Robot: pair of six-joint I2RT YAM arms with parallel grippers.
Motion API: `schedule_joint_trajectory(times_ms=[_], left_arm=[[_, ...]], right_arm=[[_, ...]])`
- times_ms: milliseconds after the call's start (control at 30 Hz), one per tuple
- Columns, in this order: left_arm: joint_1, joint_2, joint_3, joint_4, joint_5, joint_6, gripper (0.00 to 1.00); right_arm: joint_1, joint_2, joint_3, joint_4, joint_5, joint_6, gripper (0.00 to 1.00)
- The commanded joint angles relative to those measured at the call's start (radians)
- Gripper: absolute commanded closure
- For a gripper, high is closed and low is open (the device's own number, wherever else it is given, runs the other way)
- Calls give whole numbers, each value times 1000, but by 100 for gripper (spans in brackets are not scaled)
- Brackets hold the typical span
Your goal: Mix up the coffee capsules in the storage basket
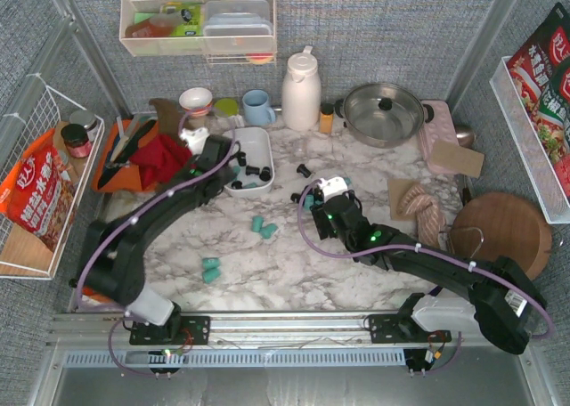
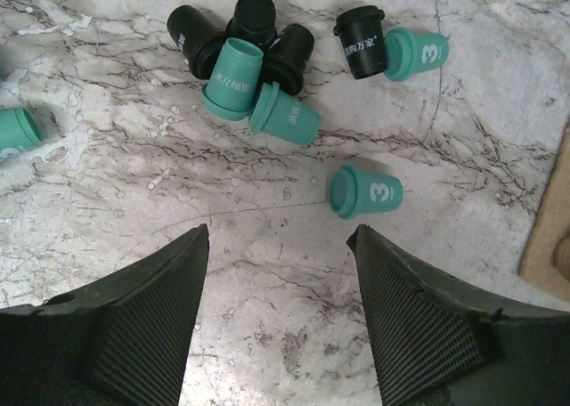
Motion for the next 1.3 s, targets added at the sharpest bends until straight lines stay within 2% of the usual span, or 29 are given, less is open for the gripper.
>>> schedule_joint_trajectory(times_ms=[0,133,200,333,500,633,833,1033,1133,1233,1267], left_arm=[[1,248,230,202,21,141,67],[3,495,476,130,20,183,66],[5,584,530,133,28,187,65],[22,637,508,243,96,177,54],[27,634,492,296,169,180,42],[27,576,455,328,202,189,35],[24,379,328,350,195,208,32],[25,164,249,187,220,265,26],[23,43,198,99,260,276,18],[23,-56,144,13,320,265,3],[24,-85,126,-10,349,268,1]], right_arm=[[1,-10,6,14,30,-5,29],[1,-20,4,15,35,-8,29],[1,-20,4,13,35,-10,29],[1,-17,12,2,41,-12,29],[1,-13,11,6,51,-14,29],[1,-1,14,8,49,-14,29],[0,47,21,29,32,-4,28],[-23,165,55,75,62,24,28],[-46,242,80,102,39,50,29],[-60,301,110,102,26,30,29],[-66,315,115,111,15,10,29]])
